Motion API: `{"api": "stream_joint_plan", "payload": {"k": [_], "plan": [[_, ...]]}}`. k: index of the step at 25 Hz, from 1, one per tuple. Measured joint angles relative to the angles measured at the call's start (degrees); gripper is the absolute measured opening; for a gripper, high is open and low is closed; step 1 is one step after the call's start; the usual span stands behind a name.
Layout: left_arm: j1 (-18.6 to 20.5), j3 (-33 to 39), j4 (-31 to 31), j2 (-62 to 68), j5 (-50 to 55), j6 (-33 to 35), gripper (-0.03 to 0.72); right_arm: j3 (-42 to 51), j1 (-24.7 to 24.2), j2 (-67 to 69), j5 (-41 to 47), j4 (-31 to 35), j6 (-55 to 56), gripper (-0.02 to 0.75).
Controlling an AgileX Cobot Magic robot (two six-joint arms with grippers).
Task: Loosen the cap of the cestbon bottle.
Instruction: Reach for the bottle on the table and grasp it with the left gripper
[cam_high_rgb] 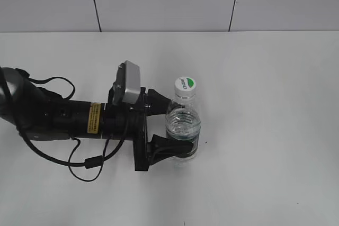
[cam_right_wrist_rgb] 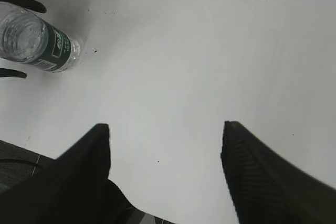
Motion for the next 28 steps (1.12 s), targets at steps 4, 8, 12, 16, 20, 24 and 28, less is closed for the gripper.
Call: {"api": "stream_joint_plan", "payload": {"k": [4,8,12,16,20,24,28], "plan": [[-1.4,-1.7,-0.1,0.0,2.9,-0.1,0.576,-0.1,0.0,0.1,0.0,0.1,-0.1,0.504],[-1.7,-2.4,-0.4,0.0,5.1,-0.1,0.56,-0.2,0.0,1.4,0.0,0.4,-0.3,0.504],[-1.7,-2.4,-0.2,0.0,5.9,-0.1,0.523,-1.8,0.0,2.4,0.0,0.5,-1.0,0.504],[-1.8,-2.4,0.1,0.0,5.9,-0.2,0.476,-4.6,0.3,4.6,2.0,0.7,-1.2,0.49],[-1.9,-2.4,0.3,0.0,5.9,-0.4,0.426,-7.6,4.3,7.9,3.5,0.5,-1.6,0.414],[-1.9,-2.4,0.3,0.0,6.0,-0.4,0.414,-11.8,11.7,12.7,5.7,-0.7,-1.7,0.388],[-1.9,-2.4,0.3,0.0,6.0,-0.5,0.415,-16.5,17.6,18.5,8.3,-1.4,-1.5,0.384]]}}
